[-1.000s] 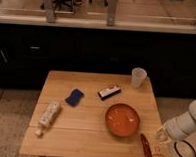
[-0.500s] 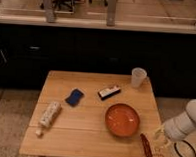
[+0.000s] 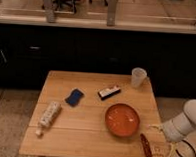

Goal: Place the pepper in the ceramic bowl

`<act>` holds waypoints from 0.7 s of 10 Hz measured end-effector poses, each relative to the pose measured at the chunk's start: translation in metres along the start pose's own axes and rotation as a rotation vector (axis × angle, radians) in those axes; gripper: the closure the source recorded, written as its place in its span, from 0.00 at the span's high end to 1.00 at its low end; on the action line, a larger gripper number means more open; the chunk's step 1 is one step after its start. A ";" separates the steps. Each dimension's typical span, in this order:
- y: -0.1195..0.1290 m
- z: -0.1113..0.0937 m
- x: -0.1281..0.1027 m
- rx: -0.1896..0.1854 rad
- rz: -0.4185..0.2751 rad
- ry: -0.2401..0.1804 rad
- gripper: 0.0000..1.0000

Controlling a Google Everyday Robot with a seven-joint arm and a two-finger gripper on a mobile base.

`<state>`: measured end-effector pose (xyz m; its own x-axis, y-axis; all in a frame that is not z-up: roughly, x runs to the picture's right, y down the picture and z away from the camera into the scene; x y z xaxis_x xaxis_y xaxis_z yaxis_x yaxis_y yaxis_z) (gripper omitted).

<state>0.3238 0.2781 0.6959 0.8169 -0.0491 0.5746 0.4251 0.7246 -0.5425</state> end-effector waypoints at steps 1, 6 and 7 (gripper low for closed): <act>0.001 0.004 -0.001 -0.004 -0.031 -0.006 0.80; 0.009 0.021 -0.009 -0.043 -0.197 -0.014 0.80; 0.011 0.026 -0.012 -0.059 -0.233 -0.010 0.80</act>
<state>0.3088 0.3049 0.6995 0.6903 -0.2030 0.6944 0.6239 0.6529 -0.4294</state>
